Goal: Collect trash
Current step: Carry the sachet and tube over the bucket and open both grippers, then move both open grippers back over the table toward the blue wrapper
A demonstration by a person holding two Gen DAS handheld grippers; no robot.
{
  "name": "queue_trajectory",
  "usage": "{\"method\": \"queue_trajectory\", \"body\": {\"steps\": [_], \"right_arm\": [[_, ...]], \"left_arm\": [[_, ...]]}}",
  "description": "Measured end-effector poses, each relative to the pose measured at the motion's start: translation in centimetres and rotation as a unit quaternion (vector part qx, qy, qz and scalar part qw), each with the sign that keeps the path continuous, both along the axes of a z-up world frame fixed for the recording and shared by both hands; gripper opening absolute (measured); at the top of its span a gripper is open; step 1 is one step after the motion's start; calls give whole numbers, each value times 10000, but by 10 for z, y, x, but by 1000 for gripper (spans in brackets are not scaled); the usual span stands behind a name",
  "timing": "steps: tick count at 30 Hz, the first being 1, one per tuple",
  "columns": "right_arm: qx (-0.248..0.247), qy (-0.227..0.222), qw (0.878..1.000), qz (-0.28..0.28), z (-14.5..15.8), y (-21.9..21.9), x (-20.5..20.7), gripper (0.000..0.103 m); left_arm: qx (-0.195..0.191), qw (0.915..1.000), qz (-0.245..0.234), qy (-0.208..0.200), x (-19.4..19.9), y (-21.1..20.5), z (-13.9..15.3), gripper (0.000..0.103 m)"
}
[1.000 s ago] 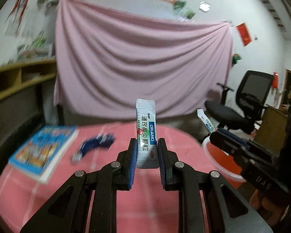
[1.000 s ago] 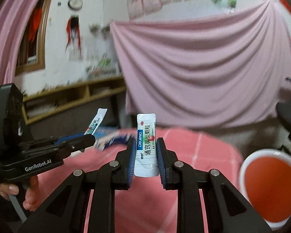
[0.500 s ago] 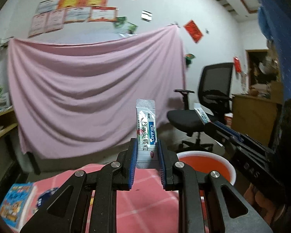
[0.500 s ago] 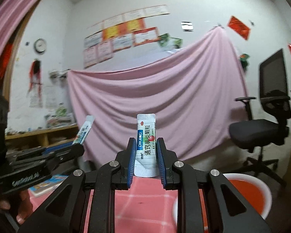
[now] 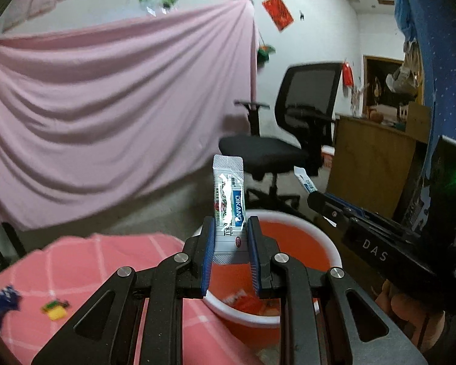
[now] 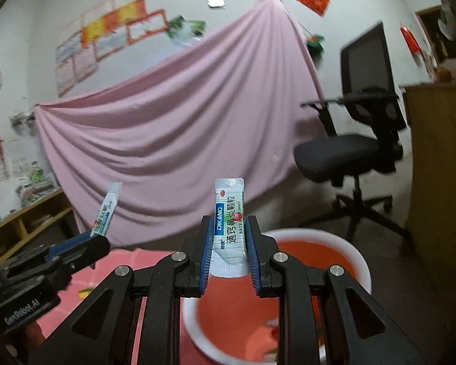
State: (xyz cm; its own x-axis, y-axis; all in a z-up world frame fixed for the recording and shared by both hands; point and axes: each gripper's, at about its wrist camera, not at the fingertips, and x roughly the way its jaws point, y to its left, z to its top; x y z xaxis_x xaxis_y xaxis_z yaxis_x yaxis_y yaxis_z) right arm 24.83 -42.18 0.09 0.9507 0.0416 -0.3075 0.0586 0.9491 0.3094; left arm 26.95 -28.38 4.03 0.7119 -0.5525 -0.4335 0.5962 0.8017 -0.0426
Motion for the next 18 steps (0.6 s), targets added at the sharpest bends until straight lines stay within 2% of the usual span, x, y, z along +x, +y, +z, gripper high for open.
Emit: {"method": "queue_trajectory", "body": {"steps": [6,9,10,13,15,18], "right_arm": [[281,584,9979,-68,-18,-11,10,20],[359,788,9962,-70,-24,-16,13,20],[370,828,9959,-69,-24,-16,14,20],[387,960,9946,-71,-27,-16,16,21],[404,1000,9941,-71,-28,-16,16,24],[395,1016,9940,-61,-28,-16,16,30]], "left_arm": [[56,9957,-92,915,33,-25,-17,18],[-49,9925,-121,1214,45,-32,-20,18],[-54,9919,-118,1264,47,-32,-20,19],[-53,9903,-13,1385,51,-31,-22,40],[-204,9890,-6,1465,52,-26,-21,40],[-223,9884,121,1496,52,-18,-20,40]]}}
